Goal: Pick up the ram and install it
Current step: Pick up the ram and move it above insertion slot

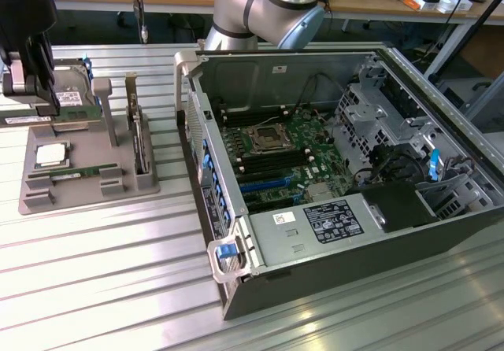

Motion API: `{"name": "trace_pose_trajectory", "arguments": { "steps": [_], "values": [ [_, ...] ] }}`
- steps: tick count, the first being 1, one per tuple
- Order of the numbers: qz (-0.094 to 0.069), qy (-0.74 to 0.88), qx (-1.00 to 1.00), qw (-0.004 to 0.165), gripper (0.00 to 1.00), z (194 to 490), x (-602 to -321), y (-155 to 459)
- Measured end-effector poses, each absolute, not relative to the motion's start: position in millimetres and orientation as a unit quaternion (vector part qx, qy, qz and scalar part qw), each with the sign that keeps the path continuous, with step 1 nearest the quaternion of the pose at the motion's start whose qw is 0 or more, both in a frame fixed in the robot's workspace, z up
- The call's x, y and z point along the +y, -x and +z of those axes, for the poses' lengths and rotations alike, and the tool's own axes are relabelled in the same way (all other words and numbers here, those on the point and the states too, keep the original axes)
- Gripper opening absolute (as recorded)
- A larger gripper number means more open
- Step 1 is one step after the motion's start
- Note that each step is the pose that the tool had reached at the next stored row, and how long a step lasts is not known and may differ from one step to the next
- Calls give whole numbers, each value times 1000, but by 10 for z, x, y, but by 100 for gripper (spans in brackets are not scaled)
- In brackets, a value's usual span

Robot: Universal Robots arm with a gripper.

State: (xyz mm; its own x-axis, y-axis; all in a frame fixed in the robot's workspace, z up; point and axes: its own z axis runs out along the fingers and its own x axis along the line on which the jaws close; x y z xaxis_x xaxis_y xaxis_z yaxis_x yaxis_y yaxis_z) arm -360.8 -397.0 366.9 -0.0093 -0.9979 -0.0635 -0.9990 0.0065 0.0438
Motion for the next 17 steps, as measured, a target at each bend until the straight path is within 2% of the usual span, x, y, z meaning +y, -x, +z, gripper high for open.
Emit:
{"name": "trace_pose_trajectory", "arguments": {
  "steps": [17],
  "values": [
    [43, 704, 709, 12, 12, 3898, -3970, 3608]
  ]
}}
